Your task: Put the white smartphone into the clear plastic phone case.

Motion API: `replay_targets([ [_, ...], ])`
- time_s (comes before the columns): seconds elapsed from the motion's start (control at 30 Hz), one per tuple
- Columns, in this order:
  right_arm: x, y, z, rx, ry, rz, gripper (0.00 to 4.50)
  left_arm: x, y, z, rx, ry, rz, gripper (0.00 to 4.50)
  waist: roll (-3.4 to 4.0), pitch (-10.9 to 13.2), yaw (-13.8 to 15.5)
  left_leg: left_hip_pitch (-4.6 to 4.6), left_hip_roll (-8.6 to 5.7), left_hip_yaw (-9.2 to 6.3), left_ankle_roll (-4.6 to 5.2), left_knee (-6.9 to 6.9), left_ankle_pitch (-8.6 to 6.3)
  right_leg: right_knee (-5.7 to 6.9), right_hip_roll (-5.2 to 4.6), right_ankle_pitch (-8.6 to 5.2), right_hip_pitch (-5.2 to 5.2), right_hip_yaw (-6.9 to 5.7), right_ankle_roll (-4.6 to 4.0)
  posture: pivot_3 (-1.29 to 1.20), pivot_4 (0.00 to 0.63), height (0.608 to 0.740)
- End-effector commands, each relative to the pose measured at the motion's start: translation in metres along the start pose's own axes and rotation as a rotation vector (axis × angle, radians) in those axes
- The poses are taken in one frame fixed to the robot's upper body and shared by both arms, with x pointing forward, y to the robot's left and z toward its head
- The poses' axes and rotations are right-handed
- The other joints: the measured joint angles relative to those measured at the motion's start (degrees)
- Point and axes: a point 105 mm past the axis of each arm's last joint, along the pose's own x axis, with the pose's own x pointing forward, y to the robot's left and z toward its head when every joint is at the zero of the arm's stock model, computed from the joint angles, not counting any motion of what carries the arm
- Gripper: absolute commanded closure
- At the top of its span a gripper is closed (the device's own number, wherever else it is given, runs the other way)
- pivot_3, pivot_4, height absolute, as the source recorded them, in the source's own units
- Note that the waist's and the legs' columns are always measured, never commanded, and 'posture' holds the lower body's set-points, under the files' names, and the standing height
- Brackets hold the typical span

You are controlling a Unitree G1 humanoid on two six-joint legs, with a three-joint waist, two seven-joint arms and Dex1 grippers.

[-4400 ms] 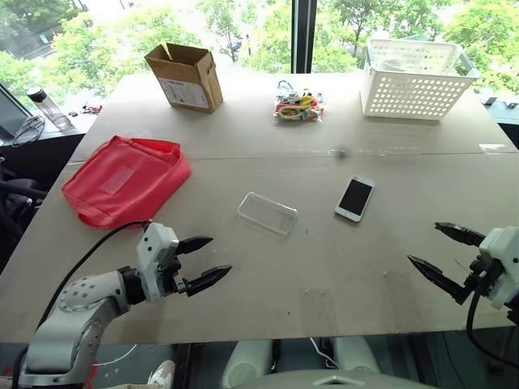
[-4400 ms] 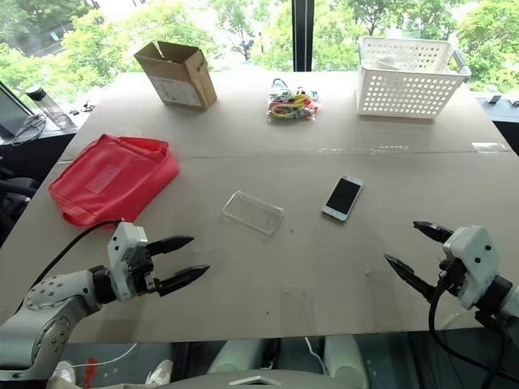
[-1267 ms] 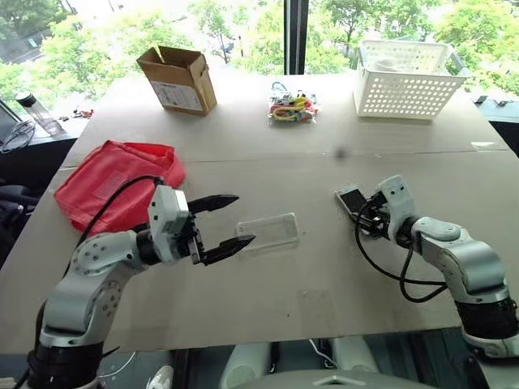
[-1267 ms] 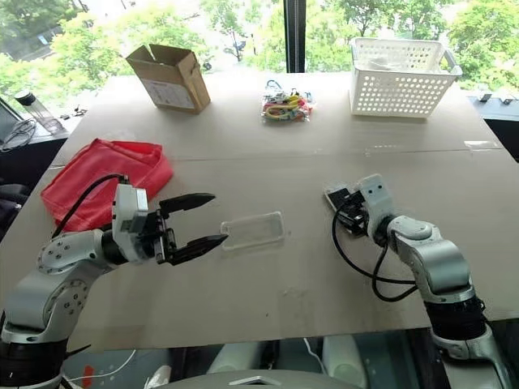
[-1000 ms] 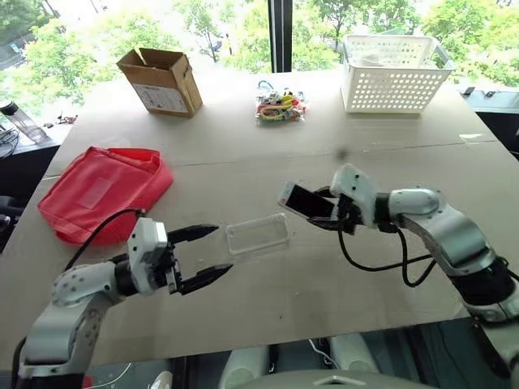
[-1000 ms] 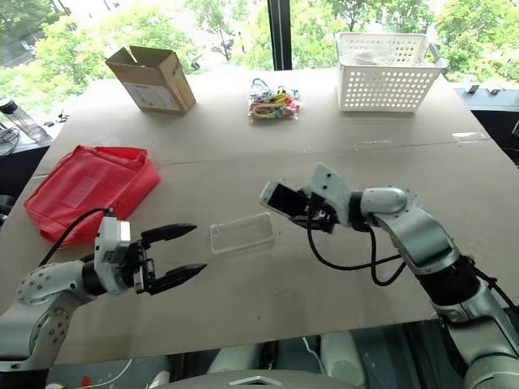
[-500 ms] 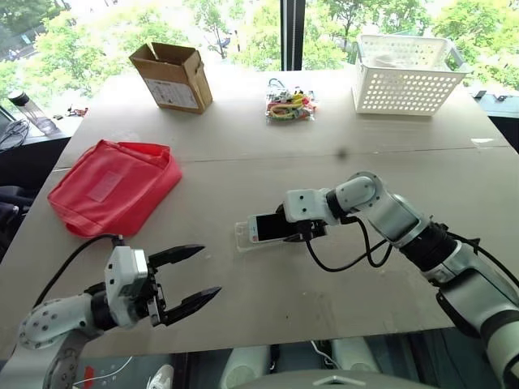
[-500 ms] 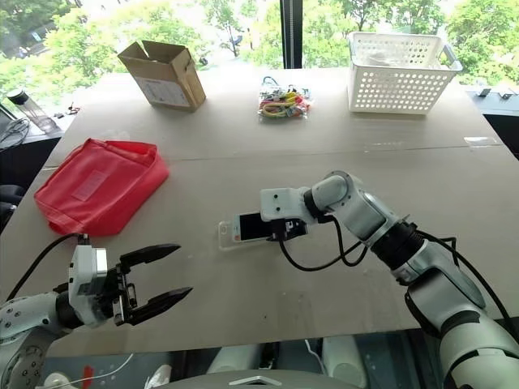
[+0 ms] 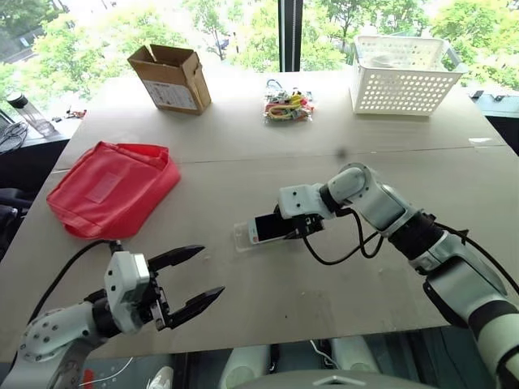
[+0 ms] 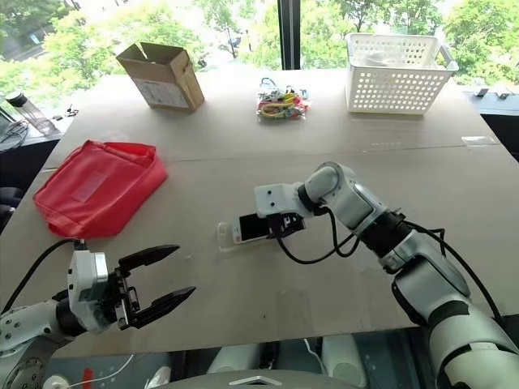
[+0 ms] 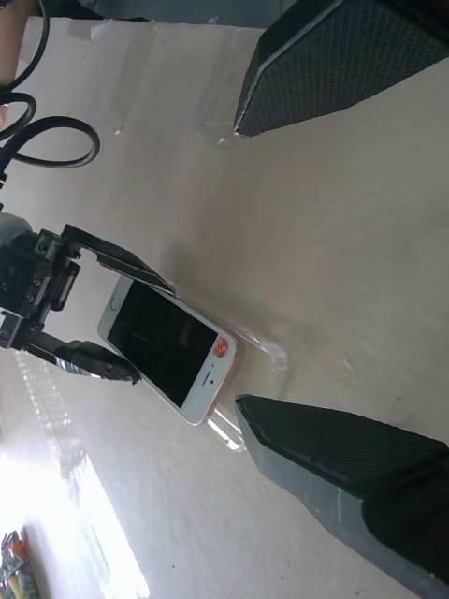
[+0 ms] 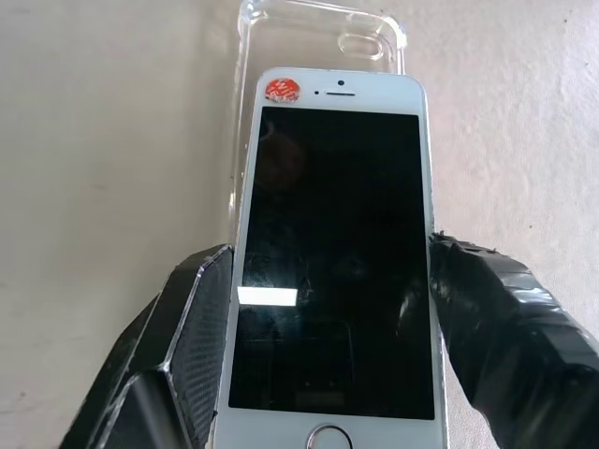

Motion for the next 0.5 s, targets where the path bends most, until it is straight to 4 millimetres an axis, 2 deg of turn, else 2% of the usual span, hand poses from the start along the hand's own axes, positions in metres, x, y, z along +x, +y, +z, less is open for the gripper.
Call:
replay_targets([
  [0.03, 0.002, 0.0, -0.017, 0.016, 0.07, 0.005, 1.72, -0.004, 0.002, 0.003, 0.032, -0.013, 0.009, 0.0, 0.0, 0.0, 0.12, 0.0, 0.0, 0.0, 0.0, 0.0, 0.0, 0.0, 0.0, 0.0, 0.0, 0.0, 0.0, 0.0, 0.15, 0.733],
  [0.13, 0.003, 0.006, -0.013, -0.013, 0.04, 0.043, 1.72, -0.003, 0.003, 0.001, 0.035, -0.017, 0.012, 0.0, 0.01, -0.01, 0.13, 0.0, 0.0, 0.0, 0.0, 0.0, 0.0, 0.01, 0.0, 0.0, 0.01, -0.01, 0.0, 0.0, 0.15, 0.733],
  [0.27, 0.005, 0.007, -0.003, -0.014, -0.011, 0.051, 1.72, -0.002, 0.003, 0.0, 0.036, -0.023, 0.008, 0.0, 0.01, 0.0, 0.12, -0.01, 0.0, 0.0, -0.01, 0.0, -0.01, 0.0, 0.0, 0.0, 0.0, -0.01, 0.0, 0.0, 0.15, 0.733],
  [0.5, 0.005, 0.006, 0.001, 0.003, -0.026, 0.062, 1.72, -0.002, 0.004, -0.002, 0.04, -0.023, 0.006, 0.0, 0.02, 0.01, 0.07, -0.01, 0.01, 0.0, -0.05, -0.03, -0.04, -0.02, 0.01, 0.0, -0.03, -0.05, -0.01, 0.0, 0.15, 0.733],
])
